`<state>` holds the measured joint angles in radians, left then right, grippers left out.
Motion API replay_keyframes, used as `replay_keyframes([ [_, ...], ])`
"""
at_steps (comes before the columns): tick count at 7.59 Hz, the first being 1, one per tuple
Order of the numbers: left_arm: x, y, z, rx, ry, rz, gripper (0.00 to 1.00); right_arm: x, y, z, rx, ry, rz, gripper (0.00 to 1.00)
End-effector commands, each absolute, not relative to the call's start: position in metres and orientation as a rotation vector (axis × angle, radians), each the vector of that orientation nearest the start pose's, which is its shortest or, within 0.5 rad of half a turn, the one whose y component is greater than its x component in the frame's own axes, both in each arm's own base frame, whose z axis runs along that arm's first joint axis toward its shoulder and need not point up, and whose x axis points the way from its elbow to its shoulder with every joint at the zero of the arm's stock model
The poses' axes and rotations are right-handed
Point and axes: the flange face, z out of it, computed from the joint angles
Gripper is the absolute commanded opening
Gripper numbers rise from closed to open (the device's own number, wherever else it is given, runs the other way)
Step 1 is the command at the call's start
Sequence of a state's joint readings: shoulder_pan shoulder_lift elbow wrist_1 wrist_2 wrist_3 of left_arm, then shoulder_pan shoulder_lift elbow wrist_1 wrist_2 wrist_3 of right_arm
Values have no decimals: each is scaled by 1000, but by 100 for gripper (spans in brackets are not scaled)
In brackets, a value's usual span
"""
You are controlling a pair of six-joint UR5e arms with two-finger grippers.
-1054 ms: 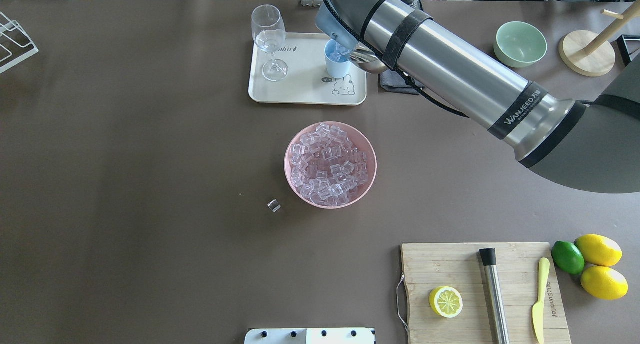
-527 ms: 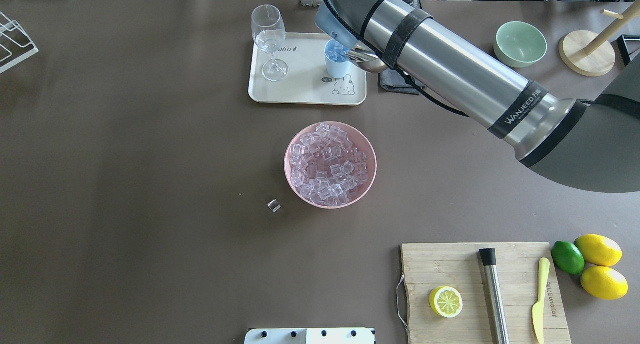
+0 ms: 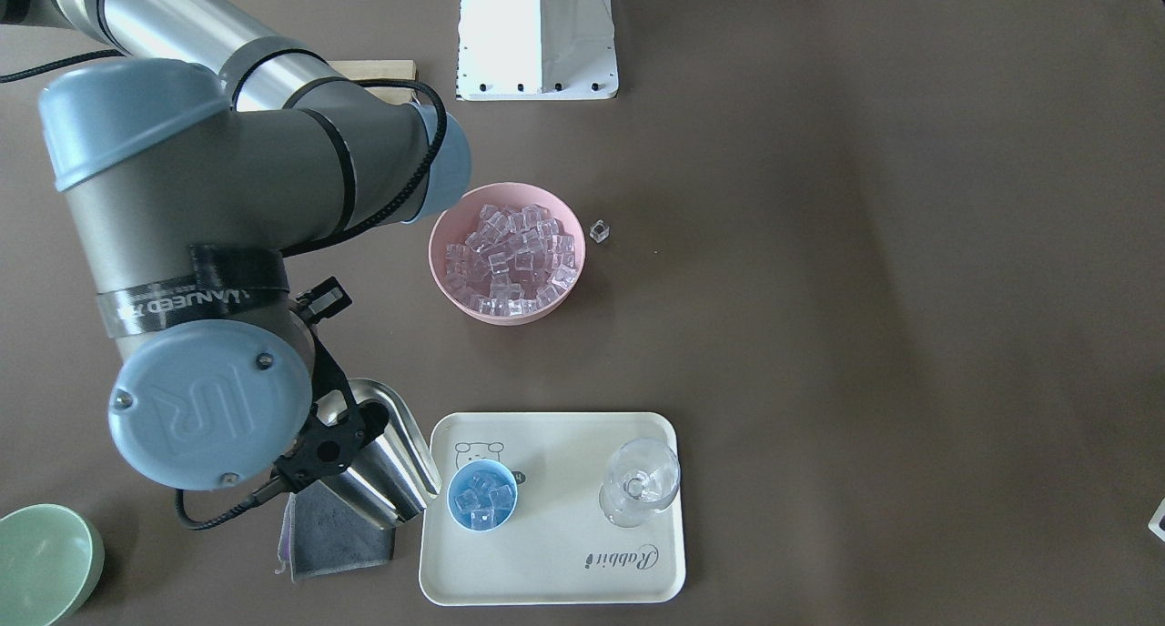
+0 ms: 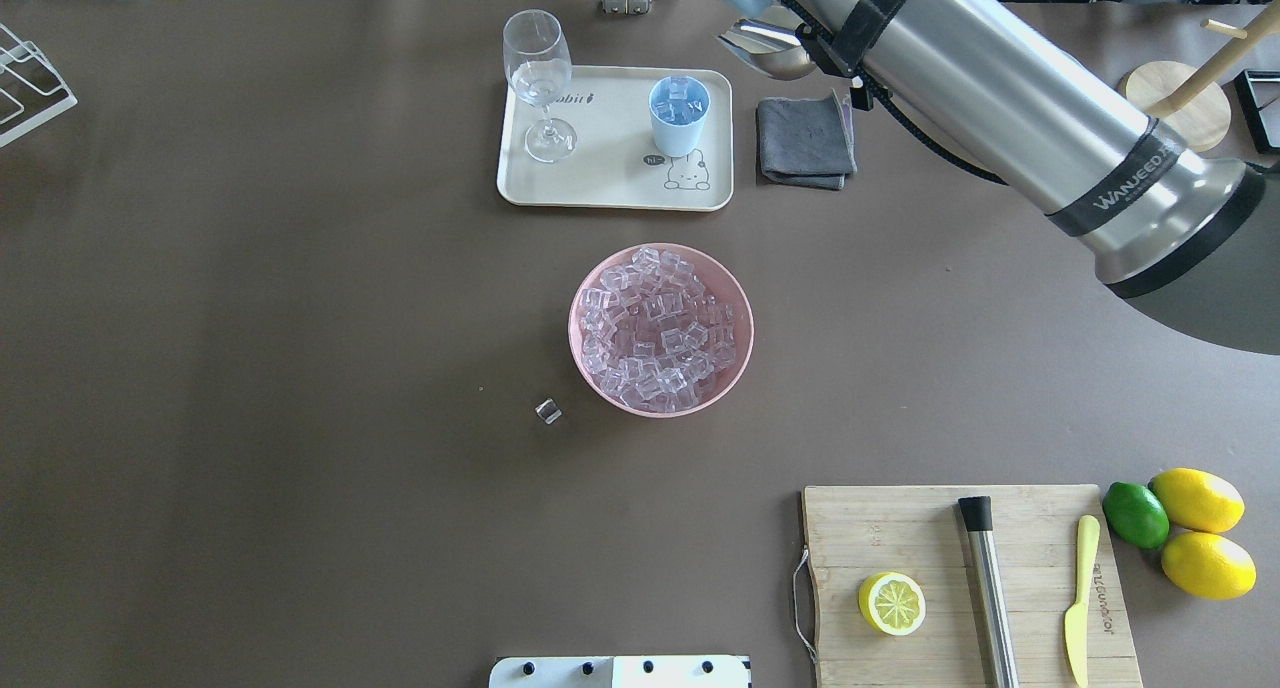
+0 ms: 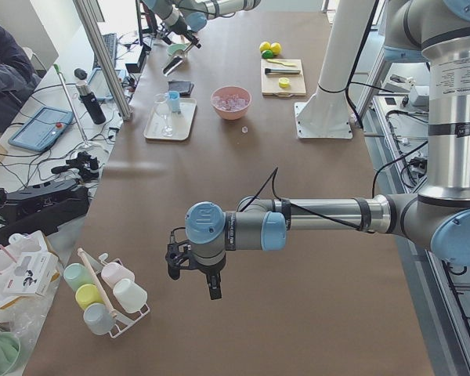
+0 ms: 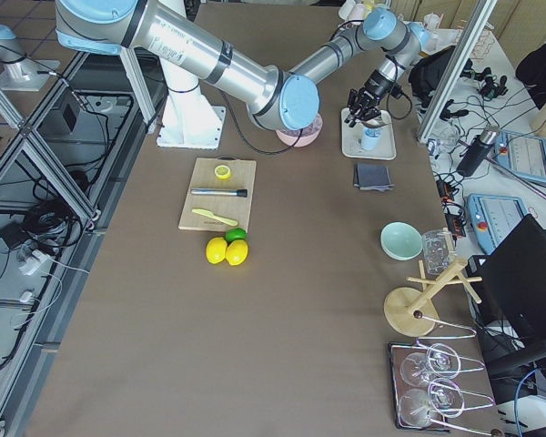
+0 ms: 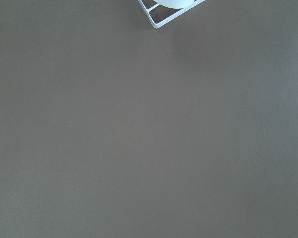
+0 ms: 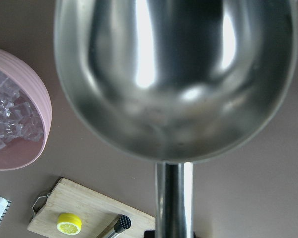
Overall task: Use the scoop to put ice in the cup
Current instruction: 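Carry the empty scoop back and lower it onto the table with the right gripper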
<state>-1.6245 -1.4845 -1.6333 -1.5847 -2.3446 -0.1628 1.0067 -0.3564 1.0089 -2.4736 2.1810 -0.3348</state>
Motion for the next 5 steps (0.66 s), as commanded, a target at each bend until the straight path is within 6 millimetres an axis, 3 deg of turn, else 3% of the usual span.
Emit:
replay_keyframes([
  [1,-88,-452,667,-49,772,-208,98,-277,-664,213,-280,-648,-615,0],
  [3,-88,-452,667,-51,771,-209,98,-213,-552,278,-214,-655,-452,0],
  [4,-88,-452,667,-51,771,-209,98,-185,-533,299,-181,-655,-384,0],
  [5,-88,-452,667,-51,771,-209,98,-177,-515,336,-184,-652,-304,0],
])
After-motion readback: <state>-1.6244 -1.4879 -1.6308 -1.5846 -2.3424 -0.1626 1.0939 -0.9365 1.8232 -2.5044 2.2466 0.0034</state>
